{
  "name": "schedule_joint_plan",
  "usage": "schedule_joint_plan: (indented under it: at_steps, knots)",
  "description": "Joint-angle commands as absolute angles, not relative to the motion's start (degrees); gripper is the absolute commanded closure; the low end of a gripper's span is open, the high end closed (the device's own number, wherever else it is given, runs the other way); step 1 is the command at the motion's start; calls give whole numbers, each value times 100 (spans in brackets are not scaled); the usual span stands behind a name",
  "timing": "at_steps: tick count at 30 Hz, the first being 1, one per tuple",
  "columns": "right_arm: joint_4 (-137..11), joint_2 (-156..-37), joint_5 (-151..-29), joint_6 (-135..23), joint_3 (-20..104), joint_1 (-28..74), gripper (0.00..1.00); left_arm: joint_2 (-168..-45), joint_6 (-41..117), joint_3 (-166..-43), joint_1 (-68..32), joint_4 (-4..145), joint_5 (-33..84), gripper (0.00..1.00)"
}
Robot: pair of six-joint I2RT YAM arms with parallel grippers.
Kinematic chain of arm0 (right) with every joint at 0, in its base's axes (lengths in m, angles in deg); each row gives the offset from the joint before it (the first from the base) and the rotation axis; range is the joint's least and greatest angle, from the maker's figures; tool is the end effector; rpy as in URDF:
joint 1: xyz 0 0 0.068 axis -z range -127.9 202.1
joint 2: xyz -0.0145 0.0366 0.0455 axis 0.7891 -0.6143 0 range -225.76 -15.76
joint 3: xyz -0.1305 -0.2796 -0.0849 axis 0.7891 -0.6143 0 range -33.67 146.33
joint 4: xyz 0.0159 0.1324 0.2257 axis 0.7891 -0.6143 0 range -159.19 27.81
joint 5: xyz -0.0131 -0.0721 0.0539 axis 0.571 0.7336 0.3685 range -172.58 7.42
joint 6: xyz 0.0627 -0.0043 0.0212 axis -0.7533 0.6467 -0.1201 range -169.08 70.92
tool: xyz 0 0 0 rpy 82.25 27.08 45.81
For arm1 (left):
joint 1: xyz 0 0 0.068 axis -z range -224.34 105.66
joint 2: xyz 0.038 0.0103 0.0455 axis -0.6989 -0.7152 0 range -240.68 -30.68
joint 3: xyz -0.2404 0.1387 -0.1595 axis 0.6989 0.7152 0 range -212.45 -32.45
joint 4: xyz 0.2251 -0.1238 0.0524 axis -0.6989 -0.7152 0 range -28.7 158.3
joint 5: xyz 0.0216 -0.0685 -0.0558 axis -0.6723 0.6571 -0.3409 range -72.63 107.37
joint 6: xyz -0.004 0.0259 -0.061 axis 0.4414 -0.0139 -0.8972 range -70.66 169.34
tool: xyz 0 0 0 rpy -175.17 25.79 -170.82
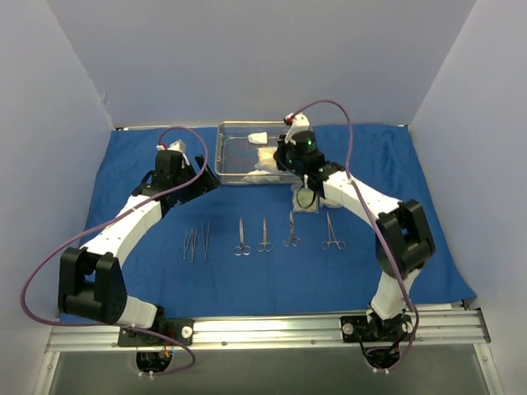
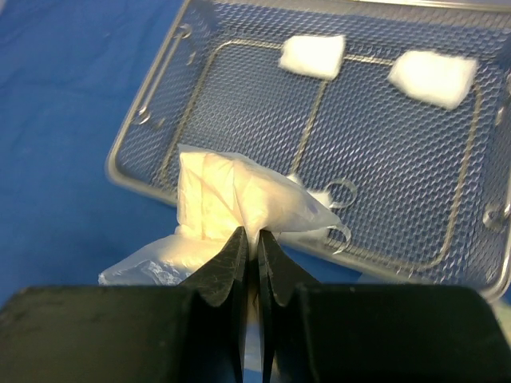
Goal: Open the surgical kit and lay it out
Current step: Pick up the medical item from the container, then place the medical item in the surgical kit.
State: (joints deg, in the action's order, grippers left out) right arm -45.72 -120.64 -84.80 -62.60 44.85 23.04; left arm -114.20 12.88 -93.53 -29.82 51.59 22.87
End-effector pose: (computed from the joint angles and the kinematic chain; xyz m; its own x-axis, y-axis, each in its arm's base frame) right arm 0.4114 0.2309 0.3385 -0.2672 0.1188 -0.9563 -0.4693 0.8507 0.2368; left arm 0.3209 -0.0883 0.3060 -0.6826 -0.4343 -0.5878 -0.1046 0.8541 -0.5096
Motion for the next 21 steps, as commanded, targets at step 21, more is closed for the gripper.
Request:
schedule_joint_plan:
  at_steps: [21]
  knots:
    - [-2263,-10313,-9390,-7756,1827,1062,100,-10371,540,-8061,-2668,7277,4083,6]
